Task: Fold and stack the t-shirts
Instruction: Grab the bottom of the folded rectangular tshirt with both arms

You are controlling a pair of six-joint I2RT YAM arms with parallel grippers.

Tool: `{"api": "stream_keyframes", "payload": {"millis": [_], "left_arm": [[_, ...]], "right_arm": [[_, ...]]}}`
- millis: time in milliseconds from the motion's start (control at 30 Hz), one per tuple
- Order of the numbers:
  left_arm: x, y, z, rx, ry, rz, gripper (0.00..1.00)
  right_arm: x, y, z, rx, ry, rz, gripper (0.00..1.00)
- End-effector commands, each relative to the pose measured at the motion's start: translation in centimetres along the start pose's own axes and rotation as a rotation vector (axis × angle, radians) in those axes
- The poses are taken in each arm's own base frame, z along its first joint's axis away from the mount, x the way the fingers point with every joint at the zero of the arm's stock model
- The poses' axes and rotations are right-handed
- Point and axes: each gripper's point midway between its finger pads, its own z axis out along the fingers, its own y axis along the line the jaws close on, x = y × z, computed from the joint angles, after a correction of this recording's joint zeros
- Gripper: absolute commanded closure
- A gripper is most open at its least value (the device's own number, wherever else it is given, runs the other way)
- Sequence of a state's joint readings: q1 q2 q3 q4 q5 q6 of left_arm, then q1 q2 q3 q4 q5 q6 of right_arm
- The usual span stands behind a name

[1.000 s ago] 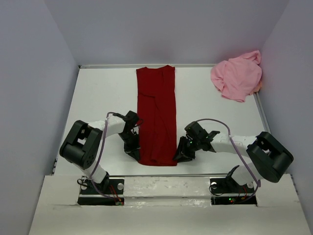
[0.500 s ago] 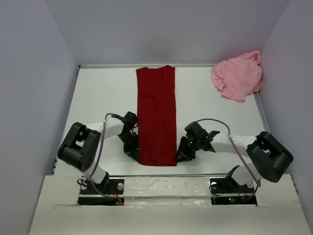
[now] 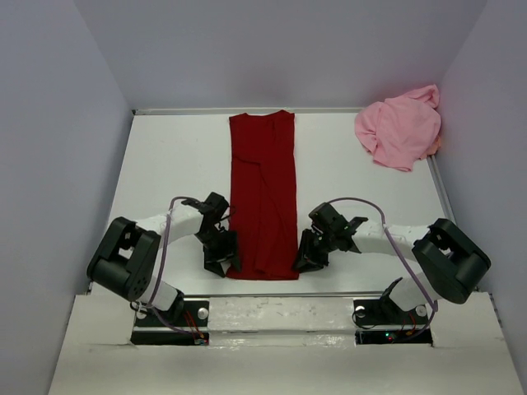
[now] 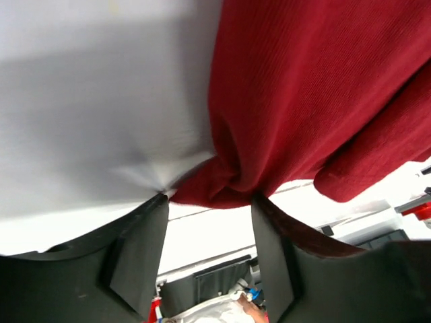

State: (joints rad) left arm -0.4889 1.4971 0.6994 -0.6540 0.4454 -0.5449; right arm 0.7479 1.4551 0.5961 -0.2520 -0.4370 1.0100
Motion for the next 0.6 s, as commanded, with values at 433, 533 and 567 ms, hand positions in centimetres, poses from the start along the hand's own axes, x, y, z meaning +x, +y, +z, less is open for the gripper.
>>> {"api": "stream_keyframes", "payload": {"millis": [433,533,567], "left_arm": [[0.4,-2.3,-4.8,0.266,-0.331,0.067,0.19],[1.1,-2.3,-4.8,0.335,-0.376,0.108,0.19],[1.3,-2.5,-4.9,0.36,-0.388,0.121,0.19]], "right_arm": [[0.3,0.4,-0.3,-0.001,0.019,-0.084,0.64],[0.2,0.5,-0.3,-0.003,0.017,-0.102,0.64],[0.1,0.4,-0.3,-0.002,0.016,-0.108,0.63]]}}
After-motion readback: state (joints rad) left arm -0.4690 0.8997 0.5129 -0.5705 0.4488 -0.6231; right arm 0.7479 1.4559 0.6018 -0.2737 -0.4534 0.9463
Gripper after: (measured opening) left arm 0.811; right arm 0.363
